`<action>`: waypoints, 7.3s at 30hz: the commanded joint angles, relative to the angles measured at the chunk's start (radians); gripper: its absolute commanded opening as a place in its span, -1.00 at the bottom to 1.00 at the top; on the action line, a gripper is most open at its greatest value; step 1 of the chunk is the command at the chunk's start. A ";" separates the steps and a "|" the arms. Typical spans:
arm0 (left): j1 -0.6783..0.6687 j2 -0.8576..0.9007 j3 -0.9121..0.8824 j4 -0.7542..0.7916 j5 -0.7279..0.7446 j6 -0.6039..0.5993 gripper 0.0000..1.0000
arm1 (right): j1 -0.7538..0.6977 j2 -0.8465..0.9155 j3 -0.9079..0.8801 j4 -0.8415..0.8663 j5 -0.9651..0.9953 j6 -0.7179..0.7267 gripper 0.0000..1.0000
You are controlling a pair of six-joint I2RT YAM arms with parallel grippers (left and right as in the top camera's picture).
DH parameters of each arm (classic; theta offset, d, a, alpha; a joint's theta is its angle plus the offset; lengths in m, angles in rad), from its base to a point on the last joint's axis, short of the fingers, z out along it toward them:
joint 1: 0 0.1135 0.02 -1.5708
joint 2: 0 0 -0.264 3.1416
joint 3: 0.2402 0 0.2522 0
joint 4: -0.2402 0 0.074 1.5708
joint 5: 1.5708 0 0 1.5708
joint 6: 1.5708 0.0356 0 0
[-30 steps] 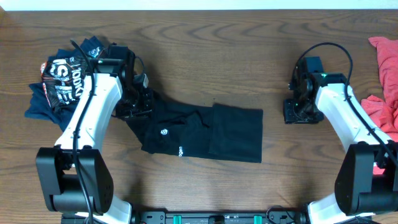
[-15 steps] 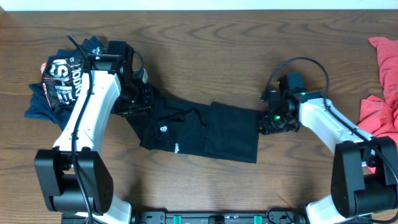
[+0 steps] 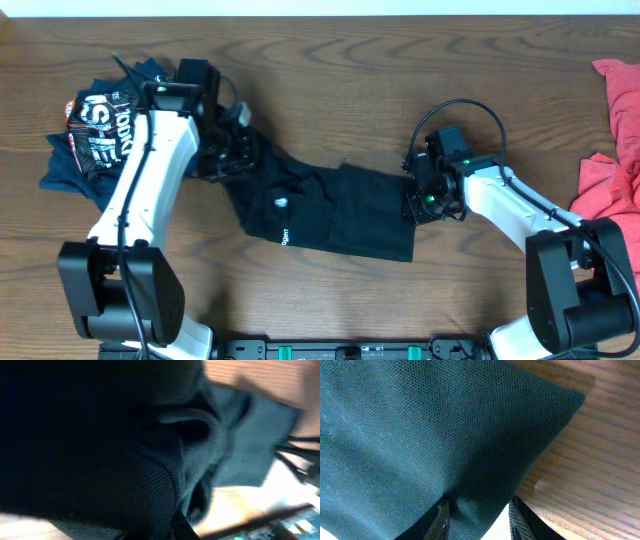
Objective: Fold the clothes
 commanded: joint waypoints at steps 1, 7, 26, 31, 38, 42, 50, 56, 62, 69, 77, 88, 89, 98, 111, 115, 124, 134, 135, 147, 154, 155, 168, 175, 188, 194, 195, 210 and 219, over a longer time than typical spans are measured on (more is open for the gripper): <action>-0.089 -0.016 0.024 0.024 0.166 -0.043 -0.88 | 0.024 -0.008 -0.006 0.002 0.014 0.012 -0.27; -0.316 -0.012 0.024 0.177 0.172 -0.187 -0.88 | 0.029 -0.008 -0.006 0.001 0.014 0.013 -0.27; -0.622 0.008 0.024 0.326 -0.119 -0.281 -0.32 | 0.022 -0.013 0.004 -0.035 0.036 0.082 -0.10; -0.575 -0.038 0.026 0.317 -0.132 -0.208 -0.25 | -0.042 -0.066 0.092 -0.126 0.134 0.139 -0.01; -0.400 -0.119 0.025 0.273 -0.216 -0.208 -0.25 | -0.071 -0.151 0.223 -0.213 -0.026 0.026 0.33; -0.327 -0.095 0.010 0.274 -0.243 -0.208 -0.25 | -0.056 -0.149 0.218 -0.219 -0.182 0.026 0.38; -0.317 0.009 -0.032 0.272 -0.238 -0.208 -0.25 | 0.002 -0.111 0.101 -0.220 -0.214 0.027 0.33; -0.331 0.080 -0.035 0.272 -0.238 -0.208 -0.25 | 0.007 -0.085 -0.010 -0.137 -0.214 0.041 0.32; -0.353 0.124 -0.035 0.276 -0.238 -0.208 -0.25 | 0.008 -0.085 -0.040 -0.154 -0.234 0.053 -0.97; -0.360 0.190 -0.035 0.282 -0.243 -0.208 -0.24 | 0.006 -0.085 -0.053 -0.219 -0.130 0.099 -0.98; -0.361 0.286 -0.035 0.303 -0.242 -0.208 -0.24 | 0.007 -0.085 -0.053 -0.286 0.052 0.197 -0.98; -0.361 0.289 -0.035 0.295 -0.242 -0.208 -0.24 | -0.046 -0.085 -0.010 -0.207 -0.307 0.077 -0.27; -0.361 0.289 -0.035 0.294 -0.242 -0.208 -0.24 | -0.047 -0.085 -0.011 -0.202 -0.307 0.069 -0.21; -0.361 0.289 -0.035 0.292 -0.241 -0.208 -0.24 | -0.045 -0.064 -0.047 -0.087 -0.261 0.057 0.02; -0.361 0.289 -0.035 0.290 -0.241 -0.208 -0.23 | -0.047 -0.026 -0.056 -0.053 -0.341 0.051 -0.98; -0.361 0.289 -0.035 0.281 -0.241 -0.208 -0.23 | -0.076 -0.042 -0.056 -0.164 -0.293 0.053 -0.98; -0.361 0.289 -0.035 0.269 -0.242 -0.208 -0.03 | -0.147 -0.045 -0.069 -0.282 0.066 0.132 -0.98; -0.361 0.289 -0.035 0.272 -0.241 -0.208 0.33 | -0.137 -0.045 -0.123 -0.185 0.157 0.227 -0.98; -0.362 0.289 -0.035 0.266 -0.238 -0.208 0.34 | -0.137 -0.045 -0.128 -0.179 0.166 0.226 -0.97; -0.404 0.289 -0.035 0.042 -0.174 -0.424 0.33 | -0.146 -0.045 -0.126 0.202 0.256 0.196 -0.80; -0.436 0.234 -0.026 0.022 -0.182 -0.425 0.32 | -0.159 -0.060 0.006 0.190 0.253 0.161 -0.40; -0.431 0.214 -0.017 0.022 -0.202 -0.419 0.33 | -0.159 -0.070 0.037 0.138 0.245 0.161 -0.40; -0.383 0.093 -0.016 0.332 -0.413 -0.262 0.43 | -0.114 -0.148 0.108 -0.254 -0.187 0.161 -0.53; -0.384 0.192 -0.023 0.329 -0.279 -0.229 0.30 | -0.023 -0.128 -0.057 -0.153 -0.192 0.162 -0.58; -0.385 0.313 -0.050 0.180 -0.166 -0.230 0.29 | -0.074 -0.102 -0.190 0.228 0.234 0.211 -0.55; -0.387 0.307 -0.055 0.109 -0.083 -0.269 0.11 | -0.109 -0.102 -0.148 0.495 0.242 0.146 -0.27; -0.387 0.303 -0.055 0.107 -0.084 -0.268 0.11 | -0.109 -0.102 -0.127 0.486 0.238 0.146 -0.23; -0.299 0.171 -0.046 0.457 0.155 -0.066 0.96 | -0.110 -0.238 0.013 0.143 0.250 0.112 0.37; -0.299 0.313 -0.046 0.555 0.224 -0.036 0.96 | -0.111 -0.258 0.013 0.049 0.250 0.112 0.39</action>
